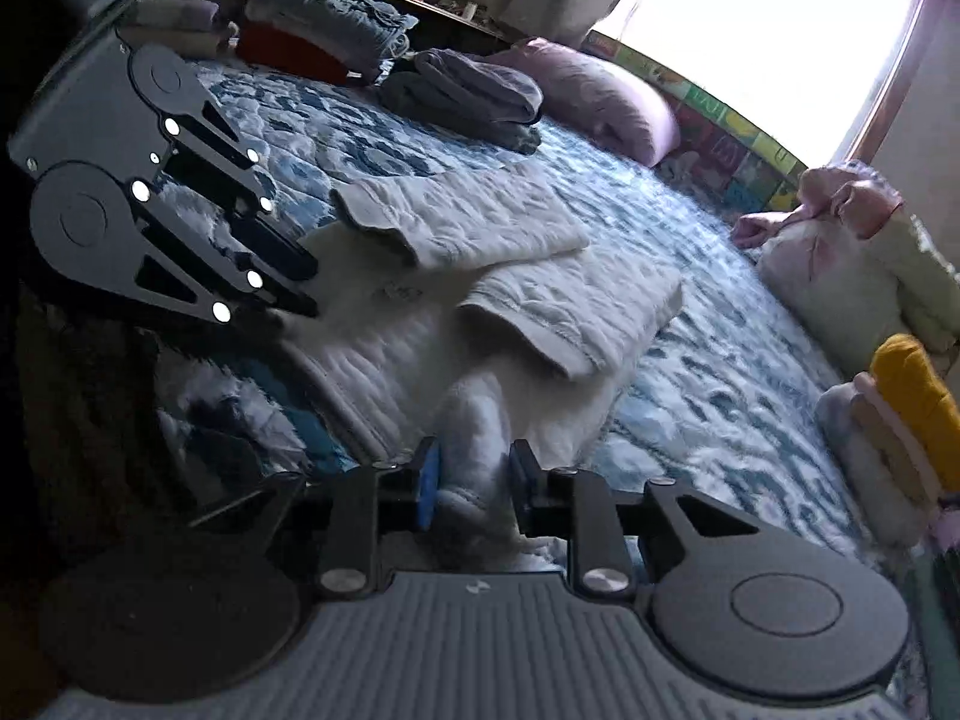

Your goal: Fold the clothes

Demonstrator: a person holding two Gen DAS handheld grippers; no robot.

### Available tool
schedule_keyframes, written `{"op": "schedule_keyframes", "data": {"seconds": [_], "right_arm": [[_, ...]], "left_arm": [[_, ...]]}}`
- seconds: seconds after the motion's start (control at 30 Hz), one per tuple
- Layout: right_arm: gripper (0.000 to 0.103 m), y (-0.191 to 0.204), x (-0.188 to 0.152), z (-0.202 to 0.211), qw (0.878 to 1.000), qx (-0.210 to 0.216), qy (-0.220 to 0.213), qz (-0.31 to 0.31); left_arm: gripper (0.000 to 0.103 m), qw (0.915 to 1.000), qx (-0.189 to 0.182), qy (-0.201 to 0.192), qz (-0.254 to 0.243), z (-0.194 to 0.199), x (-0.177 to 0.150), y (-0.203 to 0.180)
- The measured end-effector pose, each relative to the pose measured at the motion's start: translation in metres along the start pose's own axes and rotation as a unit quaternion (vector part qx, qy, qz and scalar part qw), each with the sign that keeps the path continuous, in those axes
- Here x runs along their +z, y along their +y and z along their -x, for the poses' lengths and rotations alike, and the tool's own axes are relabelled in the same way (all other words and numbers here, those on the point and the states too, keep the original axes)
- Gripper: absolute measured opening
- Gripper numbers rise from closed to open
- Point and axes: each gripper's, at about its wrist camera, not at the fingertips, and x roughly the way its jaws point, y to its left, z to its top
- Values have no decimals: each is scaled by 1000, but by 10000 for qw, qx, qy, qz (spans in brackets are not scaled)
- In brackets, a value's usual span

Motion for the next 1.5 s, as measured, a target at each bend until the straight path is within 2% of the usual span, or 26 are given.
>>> {"op": "schedule_keyframes", "data": {"seconds": [0.03, 0.13, 0.23, 0.3, 0.33, 0.43, 0.5, 0.6, 0.7, 0.83, 0.87, 0.97, 1.03, 1.1, 1.17, 1.2, 1.23, 1.33, 1.4, 1.43, 1.47, 1.5], "right_arm": [[27, 1, 0, 3, 10000, -2, -50, -11], [47, -4, 2, 17, 9980, 267, -461, -348], [44, -6, 7, 25, 9948, 251, -845, -507], [33, -9, 10, 22, 9915, 339, -1057, -676], [28, -12, 11, 16, 9917, 373, -970, -762], [30, -19, 6, -9, 9937, 553, -337, -918], [30, -26, 3, -12, 9918, 783, -271, -972], [29, -46, 7, 4, 9832, 1002, -699, -1356], [29, -65, 17, 3, 9782, 744, -1135, -1574], [29, -82, 36, -24, 9757, 559, -1382, -1608], [29, -85, 37, -33, 9765, 520, -1299, -1641], [29, -83, 30, -70, 9872, 365, -366, -1508], [29, -86, 25, -68, 9841, 422, -472, -1658], [32, -88, 27, -54, 9796, 306, -707, -1854], [48, -86, 25, -40, 9747, -20, -950, -2024], [48, -87, 21, -39, 9727, -89, -879, -2146], [47, -88, 17, -42, 9708, -119, -728, -2282], [36, -96, 6, -48, 9552, 349, -484, -2899], [34, -95, 4, -50, 9528, 365, -421, -2983], [26, -94, 3, -49, 9525, 348, -445, -2992], [17, -92, 3, -47, 9528, 319, -478, -2981], [15, -93, 4, -46, 9533, 294, -506, -2962]], "left_arm": [[15, 10000, -16, -2, -7, 1, 0, 1], [15, 9999, -106, 17, 38, 6, 3, 5], [16, 9996, -238, -38, 119, 17, 6, 10], [16, 9989, -408, -134, 186, 28, 7, 14], [16, 9984, -465, -201, 248, 32, 8, 16], [16, 9954, -581, -475, 597, 45, 14, 30], [16, 9905, -605, -706, 1016, 46, 22, 46], [16, 9865, -607, -868, 1253, 34, 37, 71], [16, 9853, -642, -843, 1344, 13, 43, 94], [16, 9815, -891, -682, 1549, -13, 41, 102], [16, 9817, -943, -618, 1535, -20, 40, 98], [17, 9872, -936, -172, 1277, -48, 36, 80], [17, 9913, -786, -291, 1015, -49, 37, 70], [17, 9885, -872, -418, 1159, -41, 39, 76], [17, 9834, -901, -727, 1400, -29, 37, 83], [17, 9824, -928, -810, 1406, -26, 37, 82], [17, 9814, -960, -890, 1406, -23, 37, 81], [20, 9820, -1179, -924, 1150, -22, 40, 68], [26, 9844, -1262, -848, 891, -23, 42, 57], [27, 9854, -1291, -806, 764, -25, 42, 51], [27, 9885, -1151, -717, 668, -30, 42, 46], [27, 9912, -1010, -628, 573, -35, 42, 42]]}}
